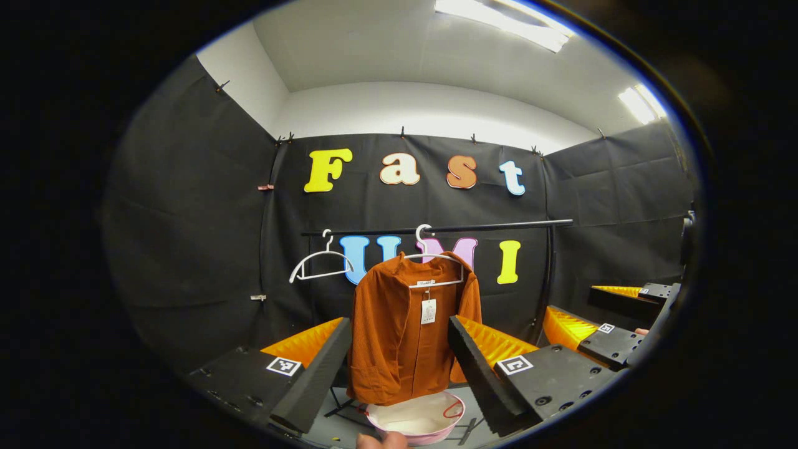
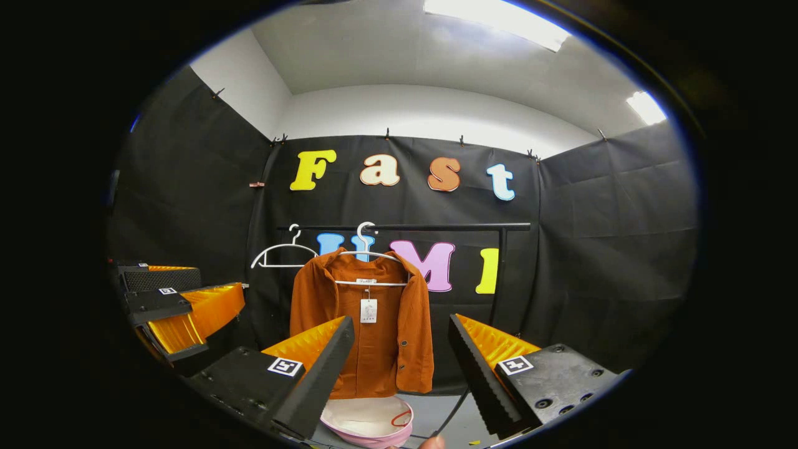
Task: Grasp the clothes on the hanger with both hands and then place them into the laundry hamper below.
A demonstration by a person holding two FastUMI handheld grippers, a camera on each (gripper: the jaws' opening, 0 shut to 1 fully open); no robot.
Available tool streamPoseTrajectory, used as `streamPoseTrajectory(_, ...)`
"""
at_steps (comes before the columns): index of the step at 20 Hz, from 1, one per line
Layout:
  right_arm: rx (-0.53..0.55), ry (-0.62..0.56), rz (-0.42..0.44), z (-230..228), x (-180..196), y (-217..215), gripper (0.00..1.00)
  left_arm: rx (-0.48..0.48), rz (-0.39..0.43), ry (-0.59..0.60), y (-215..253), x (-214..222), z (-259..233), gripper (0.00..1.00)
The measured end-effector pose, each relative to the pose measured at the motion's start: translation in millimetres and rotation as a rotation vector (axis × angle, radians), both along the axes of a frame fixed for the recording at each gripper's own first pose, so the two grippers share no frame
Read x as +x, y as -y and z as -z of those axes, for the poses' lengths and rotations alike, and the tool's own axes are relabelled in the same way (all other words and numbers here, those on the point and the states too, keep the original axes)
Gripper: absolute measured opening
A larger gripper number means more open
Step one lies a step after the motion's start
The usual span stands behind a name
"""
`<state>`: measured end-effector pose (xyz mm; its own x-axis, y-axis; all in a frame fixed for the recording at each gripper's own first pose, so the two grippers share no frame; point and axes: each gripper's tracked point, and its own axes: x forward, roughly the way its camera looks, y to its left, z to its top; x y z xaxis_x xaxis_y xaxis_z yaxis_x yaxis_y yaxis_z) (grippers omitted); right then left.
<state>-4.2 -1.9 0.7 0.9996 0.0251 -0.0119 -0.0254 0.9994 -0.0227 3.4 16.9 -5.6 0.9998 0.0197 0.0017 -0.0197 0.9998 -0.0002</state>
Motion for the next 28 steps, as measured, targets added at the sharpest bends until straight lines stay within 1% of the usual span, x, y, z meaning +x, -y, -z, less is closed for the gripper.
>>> streamPoseTrajectory(4,-0.009,0.001,-0.001,2,1,-1,0.96,-0.005,-0.001,-0.014,-4,6,6,0.98)
streamPoseTrajectory(7,-0.009,-0.01,-0.004,3,0,-2,0.98,-0.005,0.01,-0.015,-10,15,8,0.98)
streamPoseTrajectory(10,0.001,-0.014,-0.006,2,-1,-2,0.96,-0.022,0.02,-0.013,-15,29,9,0.98)
streamPoseTrajectory(12,0.013,-0.008,-0.004,0,8,-2,0.98,-0.027,0.029,-0.017,-17,42,9,0.98)
streamPoseTrajectory(13,0.022,-0.005,-0.003,-2,18,-4,0.98,-0.029,0.034,-0.016,-17,49,9,0.98)
streamPoseTrajectory(16,0.028,0.011,0.001,-11,65,-3,0.98,-0.033,0.052,-0.014,-11,78,12,0.98)
streamPoseTrajectory(18,0.021,0.016,0.002,-8,83,1,0.96,-0.044,0.046,-0.02,-8,100,15,0.98)
streamPoseTrajectory(20,0.012,0.011,-0.002,-3,101,5,0.98,-0.055,0.035,-0.012,-5,125,15,0.98)
streamPoseTrajectory(26,0.02,0.012,-0.024,13,170,12,0.96,-0.027,-0.003,-0.027,6,204,32,0.98)
streamPoseTrajectory(28,0.02,0.008,-0.028,21,192,16,0.98,-0.009,-0.012,-0.034,10,233,42,0.98)
